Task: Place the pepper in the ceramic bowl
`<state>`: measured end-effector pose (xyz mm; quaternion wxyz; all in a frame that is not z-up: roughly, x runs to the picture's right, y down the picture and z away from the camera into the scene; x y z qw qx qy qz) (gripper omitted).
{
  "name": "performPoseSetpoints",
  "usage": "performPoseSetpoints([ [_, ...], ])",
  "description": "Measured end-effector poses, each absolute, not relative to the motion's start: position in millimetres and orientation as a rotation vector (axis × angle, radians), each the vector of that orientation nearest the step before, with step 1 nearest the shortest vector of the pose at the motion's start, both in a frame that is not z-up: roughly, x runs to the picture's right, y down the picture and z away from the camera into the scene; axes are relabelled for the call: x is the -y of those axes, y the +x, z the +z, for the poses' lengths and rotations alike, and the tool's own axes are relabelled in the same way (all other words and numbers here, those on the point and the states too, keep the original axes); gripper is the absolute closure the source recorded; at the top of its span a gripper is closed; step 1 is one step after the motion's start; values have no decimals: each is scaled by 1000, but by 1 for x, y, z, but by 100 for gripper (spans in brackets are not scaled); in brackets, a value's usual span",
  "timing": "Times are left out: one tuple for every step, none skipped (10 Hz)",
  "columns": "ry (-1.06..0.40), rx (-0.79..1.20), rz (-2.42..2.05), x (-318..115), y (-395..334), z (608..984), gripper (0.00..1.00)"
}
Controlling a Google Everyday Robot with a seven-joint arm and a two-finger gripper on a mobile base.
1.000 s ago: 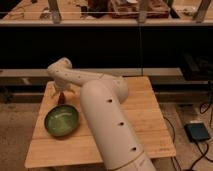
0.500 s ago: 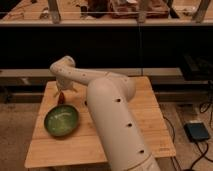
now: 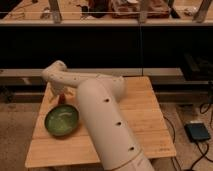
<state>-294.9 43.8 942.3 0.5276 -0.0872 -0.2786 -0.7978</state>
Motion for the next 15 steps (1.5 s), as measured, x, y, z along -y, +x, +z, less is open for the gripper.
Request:
performPoseSetpoints([
  [-219,698,-1896,-49,-294,947,25],
  [-220,746,-1878,-55,-295,955,36],
  [-240,776,-1864,-56,-292,960,48],
  [-260,803,-1858,-59,-295,961,58],
  [-260,814,-1856,-60,-298,962,66],
  [-278,827,-1858,-61,-297,963,76],
  [-283,828,-1866,-61,-297,961,86],
  [-275,826,-1877,-62,-299,959,95],
  [-252,829,-1873,-59,-300,954,100],
  [-231,847,-1848,-54,-298,949,97],
  [-220,859,-1840,-50,-294,945,94],
  [-212,861,-1836,-38,-281,930,85],
  [-210,857,-1841,-25,-279,907,83],
  [-211,847,-1836,-14,-270,890,83],
  [-207,842,-1834,-8,-260,879,83],
])
